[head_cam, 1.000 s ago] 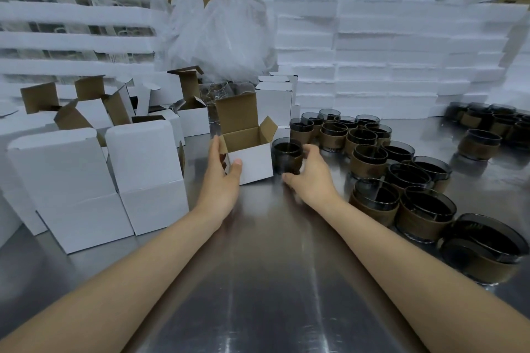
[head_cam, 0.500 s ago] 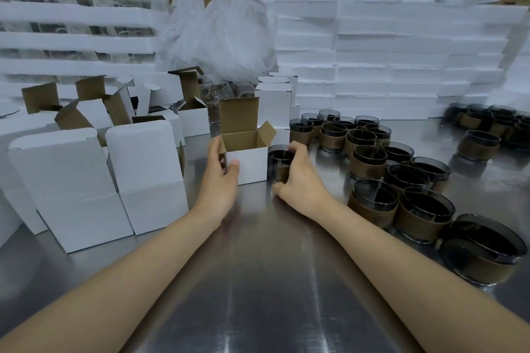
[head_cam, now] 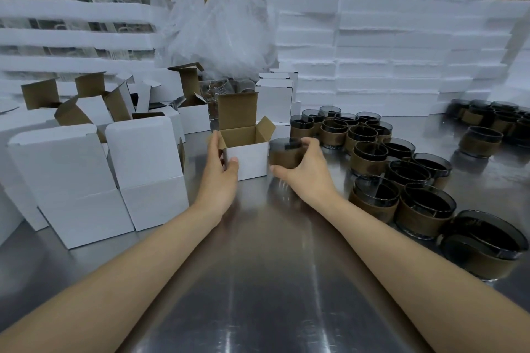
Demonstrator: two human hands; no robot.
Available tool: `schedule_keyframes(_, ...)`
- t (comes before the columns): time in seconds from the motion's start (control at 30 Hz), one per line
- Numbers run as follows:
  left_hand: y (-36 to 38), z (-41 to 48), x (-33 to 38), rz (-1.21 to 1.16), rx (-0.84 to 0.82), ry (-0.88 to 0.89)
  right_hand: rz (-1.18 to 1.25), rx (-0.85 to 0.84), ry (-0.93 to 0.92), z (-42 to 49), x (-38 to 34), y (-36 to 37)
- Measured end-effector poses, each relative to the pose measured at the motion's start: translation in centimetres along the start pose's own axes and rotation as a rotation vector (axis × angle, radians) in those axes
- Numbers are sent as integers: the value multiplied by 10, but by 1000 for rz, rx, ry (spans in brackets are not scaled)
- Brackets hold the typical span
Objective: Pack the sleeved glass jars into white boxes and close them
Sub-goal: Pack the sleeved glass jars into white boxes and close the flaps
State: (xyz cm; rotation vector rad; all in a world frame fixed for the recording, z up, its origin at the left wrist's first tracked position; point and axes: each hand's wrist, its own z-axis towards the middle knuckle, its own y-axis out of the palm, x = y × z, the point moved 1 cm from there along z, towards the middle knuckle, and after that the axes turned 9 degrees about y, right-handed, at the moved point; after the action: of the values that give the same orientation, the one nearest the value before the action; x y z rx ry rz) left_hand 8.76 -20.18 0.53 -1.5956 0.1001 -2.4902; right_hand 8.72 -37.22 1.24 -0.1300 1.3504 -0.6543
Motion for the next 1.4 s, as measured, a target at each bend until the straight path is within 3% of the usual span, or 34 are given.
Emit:
schedule_keyframes(0.23, 0, -8, 9, 275, -33, 109, 137, 195, -151, -11, -11, 2)
schedule_keyframes(0.53, 10, -20, 20, 515, 8, 491, 210, 126, -276, -25, -22, 7)
schedule_keyframes(0.77, 9, -18, 20, 503, -2, 487, 246, 71, -287, -24, -19, 7)
schedule_keyframes(0.93, 7, -16, 18, 481, 16, 477, 301, -65, -373, -27, -21, 6)
schedule_keyframes(1.2, 4, -12, 13, 543, 2, 363, 139, 132, -626, -32, -26, 6)
schedule_keyframes(1.4, 3, -11, 13, 540, -7, 323, 143, 130, -680, -35, -28, 8)
